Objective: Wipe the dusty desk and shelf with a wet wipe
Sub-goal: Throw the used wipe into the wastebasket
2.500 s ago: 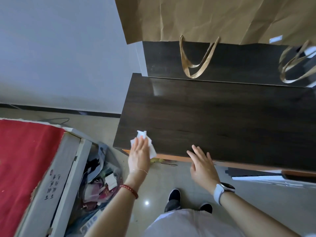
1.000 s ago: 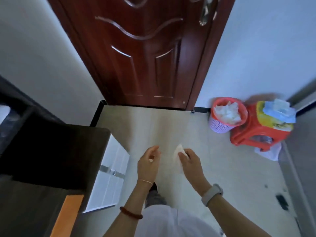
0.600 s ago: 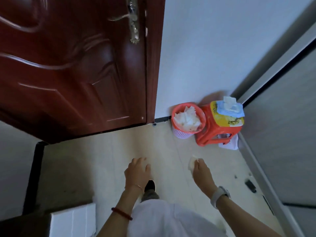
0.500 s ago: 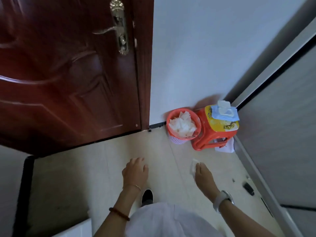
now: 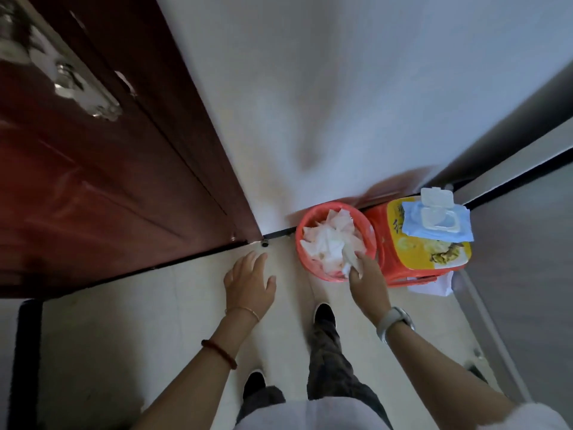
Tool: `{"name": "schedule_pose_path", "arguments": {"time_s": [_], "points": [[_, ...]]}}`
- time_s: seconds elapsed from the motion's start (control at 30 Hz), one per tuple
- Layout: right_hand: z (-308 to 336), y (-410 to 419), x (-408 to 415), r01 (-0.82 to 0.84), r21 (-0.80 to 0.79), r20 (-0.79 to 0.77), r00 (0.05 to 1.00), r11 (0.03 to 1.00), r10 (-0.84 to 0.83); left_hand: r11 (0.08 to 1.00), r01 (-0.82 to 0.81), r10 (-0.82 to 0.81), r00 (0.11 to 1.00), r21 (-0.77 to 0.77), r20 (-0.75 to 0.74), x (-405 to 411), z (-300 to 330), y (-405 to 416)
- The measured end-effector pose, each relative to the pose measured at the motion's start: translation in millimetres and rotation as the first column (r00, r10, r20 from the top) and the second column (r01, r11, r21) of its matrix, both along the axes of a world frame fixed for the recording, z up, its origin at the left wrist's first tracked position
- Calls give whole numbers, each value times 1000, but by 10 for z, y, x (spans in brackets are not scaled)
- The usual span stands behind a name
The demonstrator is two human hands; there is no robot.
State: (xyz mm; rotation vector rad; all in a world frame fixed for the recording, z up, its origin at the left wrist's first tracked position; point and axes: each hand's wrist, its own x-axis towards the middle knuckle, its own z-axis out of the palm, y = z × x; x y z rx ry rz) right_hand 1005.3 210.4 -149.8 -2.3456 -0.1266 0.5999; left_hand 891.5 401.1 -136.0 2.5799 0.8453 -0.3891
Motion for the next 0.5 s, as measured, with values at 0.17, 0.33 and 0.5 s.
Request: {"name": "schedule_pose_path", "arguments": {"time_s": [0.17, 0.33, 0.5], "points": [[-685, 84, 837, -360, -178, -171, 928, 916, 332, 993, -106, 97, 984, -60, -148, 577, -426, -61], [-554, 265, 1108, -519, -324, -75, 848, 791, 525, 973, -219, 205, 964, -67, -167, 756, -233, -91], [112, 667, 900, -630, -279, 129, 723, 725, 678, 927, -374, 373, 927, -36, -47, 545, 265, 17]]}}
